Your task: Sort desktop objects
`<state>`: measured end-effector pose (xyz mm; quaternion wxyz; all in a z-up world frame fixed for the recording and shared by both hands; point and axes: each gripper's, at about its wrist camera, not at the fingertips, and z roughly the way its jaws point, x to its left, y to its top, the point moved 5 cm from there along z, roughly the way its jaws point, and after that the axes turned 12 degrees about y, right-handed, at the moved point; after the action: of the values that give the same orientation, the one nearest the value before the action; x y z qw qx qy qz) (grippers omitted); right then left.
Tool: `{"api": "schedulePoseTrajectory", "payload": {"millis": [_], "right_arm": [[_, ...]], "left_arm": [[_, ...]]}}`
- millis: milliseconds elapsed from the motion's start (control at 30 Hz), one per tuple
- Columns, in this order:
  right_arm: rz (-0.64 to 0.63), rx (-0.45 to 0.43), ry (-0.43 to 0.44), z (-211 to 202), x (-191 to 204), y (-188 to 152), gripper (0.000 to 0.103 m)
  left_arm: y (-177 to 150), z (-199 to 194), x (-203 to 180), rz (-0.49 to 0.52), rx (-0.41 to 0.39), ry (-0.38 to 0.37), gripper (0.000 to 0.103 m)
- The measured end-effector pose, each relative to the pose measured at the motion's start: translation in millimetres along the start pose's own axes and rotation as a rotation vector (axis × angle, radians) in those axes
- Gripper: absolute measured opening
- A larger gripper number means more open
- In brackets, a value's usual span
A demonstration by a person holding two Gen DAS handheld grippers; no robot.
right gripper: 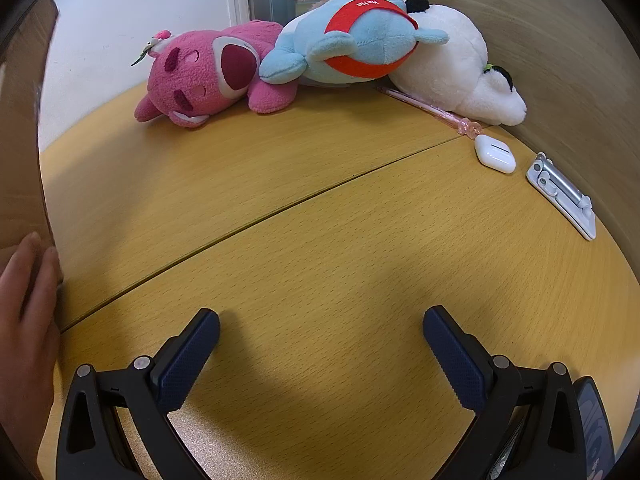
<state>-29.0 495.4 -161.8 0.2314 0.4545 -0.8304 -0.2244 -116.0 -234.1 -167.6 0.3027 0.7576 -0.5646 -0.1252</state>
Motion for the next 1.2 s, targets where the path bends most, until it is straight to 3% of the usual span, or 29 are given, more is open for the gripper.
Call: {"api": "schedulePoseTrajectory", "payload": {"millis": [1200], "right_arm": [[0.001,0.0,-0.001,-0.1,0.2,0.7,0.103]], "left_arm": [[-0.6,1.3,-4.2,-0.001,-0.001,-0.003,0.102]]}}
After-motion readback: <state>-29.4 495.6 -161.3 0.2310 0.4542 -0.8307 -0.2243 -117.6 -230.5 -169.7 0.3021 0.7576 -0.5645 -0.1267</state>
